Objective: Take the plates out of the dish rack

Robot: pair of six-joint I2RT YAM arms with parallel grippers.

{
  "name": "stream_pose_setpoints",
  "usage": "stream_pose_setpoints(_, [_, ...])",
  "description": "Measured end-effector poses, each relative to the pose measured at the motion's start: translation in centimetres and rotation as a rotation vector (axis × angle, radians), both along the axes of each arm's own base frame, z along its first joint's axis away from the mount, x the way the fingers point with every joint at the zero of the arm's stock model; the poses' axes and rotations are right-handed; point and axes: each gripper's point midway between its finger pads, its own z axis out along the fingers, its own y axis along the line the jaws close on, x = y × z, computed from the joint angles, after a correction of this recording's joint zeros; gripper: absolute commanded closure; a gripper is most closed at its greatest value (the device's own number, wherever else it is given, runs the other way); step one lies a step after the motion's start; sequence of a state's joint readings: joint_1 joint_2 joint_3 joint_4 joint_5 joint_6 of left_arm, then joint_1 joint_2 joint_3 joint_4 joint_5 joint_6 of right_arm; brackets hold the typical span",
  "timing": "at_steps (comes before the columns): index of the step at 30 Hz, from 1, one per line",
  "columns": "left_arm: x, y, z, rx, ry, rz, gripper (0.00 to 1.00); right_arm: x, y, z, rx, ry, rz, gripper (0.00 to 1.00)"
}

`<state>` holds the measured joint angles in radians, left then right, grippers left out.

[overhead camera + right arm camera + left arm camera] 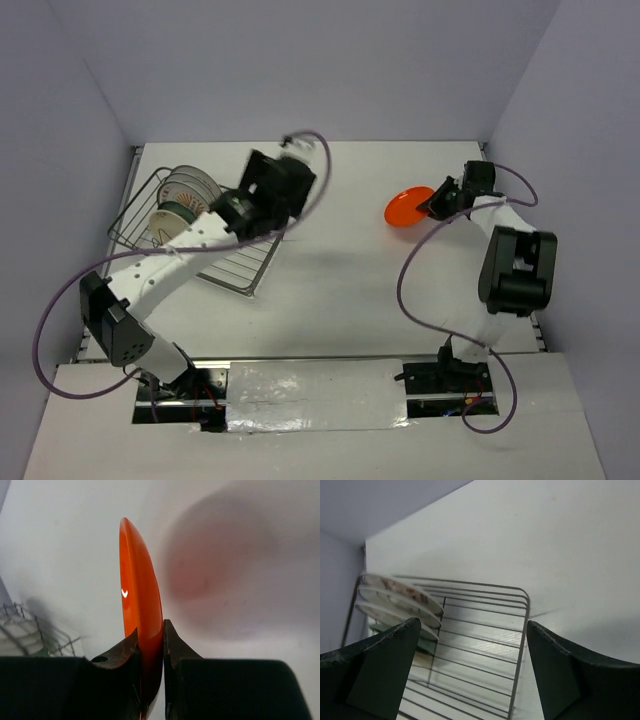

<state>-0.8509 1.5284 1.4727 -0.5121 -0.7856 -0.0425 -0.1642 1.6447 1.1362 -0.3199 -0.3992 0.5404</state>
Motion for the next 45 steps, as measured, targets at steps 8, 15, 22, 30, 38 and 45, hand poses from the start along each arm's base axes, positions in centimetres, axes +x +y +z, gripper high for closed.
stream_pose_setpoints(8, [3.9,15.8,3.4,-0.409,0.071,0.518,0.01,5.6,-3.9,-7.7,0.069,0.111,-0.119,0.39])
stream_pose_setpoints(15, [1.1,24.0,-3.8,-0.499,0.234,0.867,0.0,3.4,-9.1,-6.0,-0.232,0.345,-0.421,0.0])
stream_pose_setpoints(22, [-0.7,28.2,-7.8,-0.601,0.257,1.106,0.13,-5.6,-2.7,0.7,-0.282,0.222,-0.331,0.0])
stream_pose_setpoints(30, [1.6,28.2,-11.2,-0.702,0.262,1.111,0.39,-7.1,6.6,6.0,-0.241,0.009,-0.021,0.02])
stream_pose_setpoints(38, [1.1,27.3,-14.7,-0.757,0.301,1.129,0.84,-8.0,6.9,5.3,-0.277,0.039,0.034,0.02])
stream_pose_setpoints(45, [1.7,27.4,-12.2,-0.742,0.284,1.104,1.0,-7.3,7.2,9.6,-0.3,-0.025,0.042,0.0])
